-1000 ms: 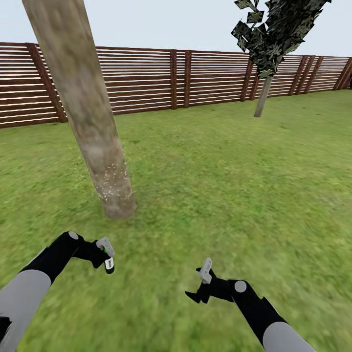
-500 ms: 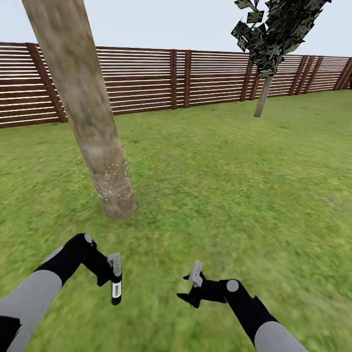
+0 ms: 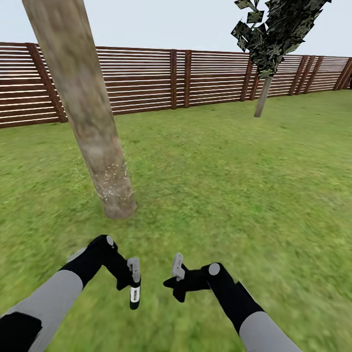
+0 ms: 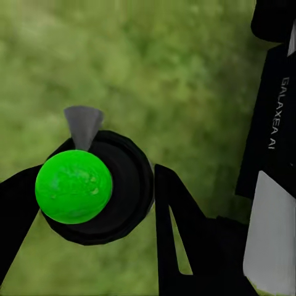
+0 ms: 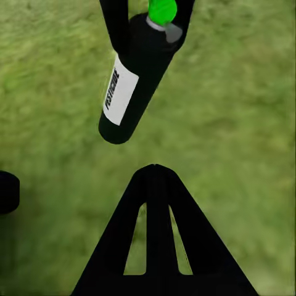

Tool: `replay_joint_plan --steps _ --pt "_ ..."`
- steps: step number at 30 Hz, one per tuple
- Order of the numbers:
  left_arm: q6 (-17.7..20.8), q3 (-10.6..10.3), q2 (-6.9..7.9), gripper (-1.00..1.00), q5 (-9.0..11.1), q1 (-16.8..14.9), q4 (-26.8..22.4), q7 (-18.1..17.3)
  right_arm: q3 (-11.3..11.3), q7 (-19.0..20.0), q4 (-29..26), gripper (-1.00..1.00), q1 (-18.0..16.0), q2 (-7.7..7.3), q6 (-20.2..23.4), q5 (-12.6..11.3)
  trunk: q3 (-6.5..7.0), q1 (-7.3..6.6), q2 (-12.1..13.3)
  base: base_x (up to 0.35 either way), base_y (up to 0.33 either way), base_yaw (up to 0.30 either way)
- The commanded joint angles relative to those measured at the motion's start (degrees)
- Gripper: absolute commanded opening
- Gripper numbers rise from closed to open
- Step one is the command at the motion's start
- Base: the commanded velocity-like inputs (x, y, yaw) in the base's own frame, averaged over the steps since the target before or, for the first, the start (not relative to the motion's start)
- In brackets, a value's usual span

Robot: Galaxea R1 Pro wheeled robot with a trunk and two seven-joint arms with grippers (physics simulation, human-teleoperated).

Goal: In the garden, pick up the pesticide atomizer on the floor and spray pesticide onto both trees until each tree trunk is fully covered.

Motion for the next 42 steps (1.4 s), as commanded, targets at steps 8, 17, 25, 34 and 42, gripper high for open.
replay_joint_plan --steps 8,17,25,34,42 --pt "-0.2 -4.0 -0.77 -1.00 0.1 0.0 0.2 -0.5 0.0 2.0 -2.5 -1.00 0.0 0.06 0.4 0.3 -0.05 -0.01 0.0 0.000 0.000 0.000" --pt "-5.7 -4.1 -0.88 -1.00 0.5 1.3 0.7 -3.1 0.0 2.0 -2.5 -1.00 0.0 0.09 0.4 0.4 -0.05 -0.01 0.0 0.000 0.000 0.000" --pt "-6.6 -4.0 -2.99 -1.00 0.6 1.3 0.8 -3.2 0.0 2.0 -2.5 -1.00 0.0 0.05 0.4 0.3 -0.05 -0.01 0.0 0.000 0.000 0.000" --pt "-6.6 -4.0 -4.80 -1.00 0.5 1.3 0.8 -3.1 0.0 2.0 -2.8 -1.00 0.0 0.14 0.4 0.3 -0.05 -0.01 0.0 0.000 0.000 0.000" --pt "-6.5 -3.8 -5.99 -1.00 0.6 1.3 0.1 -3.1 0.0 2.0 -2.9 -1.00 0.0 0.14 0.4 0.3 -0.05 -0.01 0.0 0.000 0.000 0.000"
